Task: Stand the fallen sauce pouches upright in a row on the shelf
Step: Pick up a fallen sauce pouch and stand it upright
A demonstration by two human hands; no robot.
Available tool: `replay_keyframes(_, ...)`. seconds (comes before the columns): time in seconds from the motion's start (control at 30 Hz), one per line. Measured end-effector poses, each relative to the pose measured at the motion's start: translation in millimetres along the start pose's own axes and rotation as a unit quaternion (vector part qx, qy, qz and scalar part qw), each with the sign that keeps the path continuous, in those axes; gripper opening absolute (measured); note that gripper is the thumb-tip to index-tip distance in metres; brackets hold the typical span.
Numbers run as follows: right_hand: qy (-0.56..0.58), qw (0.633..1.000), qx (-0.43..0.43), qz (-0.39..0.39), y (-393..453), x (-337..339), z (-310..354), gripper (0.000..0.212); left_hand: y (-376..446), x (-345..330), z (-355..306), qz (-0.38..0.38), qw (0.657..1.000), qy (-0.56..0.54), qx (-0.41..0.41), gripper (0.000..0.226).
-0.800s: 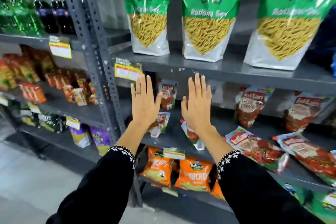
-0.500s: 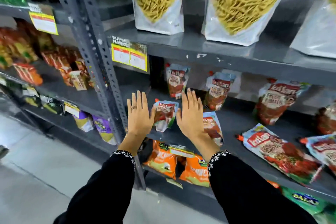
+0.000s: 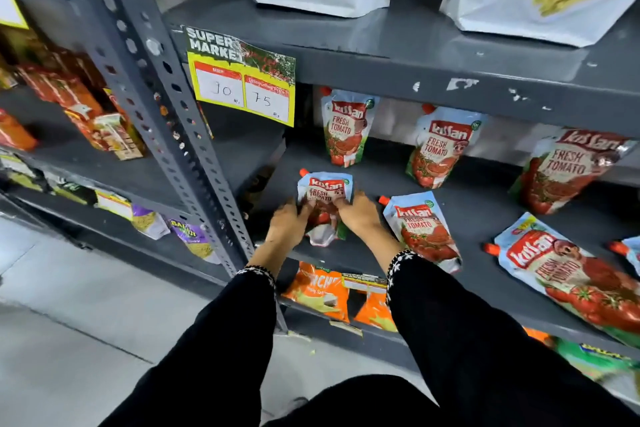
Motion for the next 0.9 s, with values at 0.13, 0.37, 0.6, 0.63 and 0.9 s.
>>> replay_keyframes(0.13, 0.153, 0.979, -0.138, -0.011, 1.3, -9.7, -4.0, 0.030, 12.4, 1.0, -9.7, 0.041, 0.996, -0.067, 0.030, 0.042)
replay_keyframes(0.37, 0.291, 0.933, -0.205, -0.047, -7.3, -16.5, -7.7, 0.010, 31.7, 4.5, -6.4, 0.108, 0.963, -0.214, 0.121, 0.044)
replay_keyframes(0.6, 0.357, 0.919, -0.111, -0.122, -20.2, -13.5, 9.3, 0.041, 37.0, 23.1, -16.4, 0.112, 0.961, -0.254, 0.011, 0.060)
replay_keyframes(0.63, 0.349, 0.922, -0.099, -0.134, -21.6, -11.8, 13.4, 0.045, 37.2, 28.6, -20.0, 0.106, 0.958, -0.267, -0.002, 0.063)
replay_keyframes(0.9, 0.258, 0.947, -0.036, -0.189, -20.8, -16.7, 14.9, 0.049, 38.2, 38.5, -15.8, 0.098, 0.958, -0.264, -0.047, 0.049)
Point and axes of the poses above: each hand's wrist, its own y-axis towards the middle knuckle, its own x-axis out of the back of the hand, z = x × y, the point moved 3 cm from there along y, towards the middle knuckle, and after that the axes turned 6 degrees about x, right-handed, at the moved point
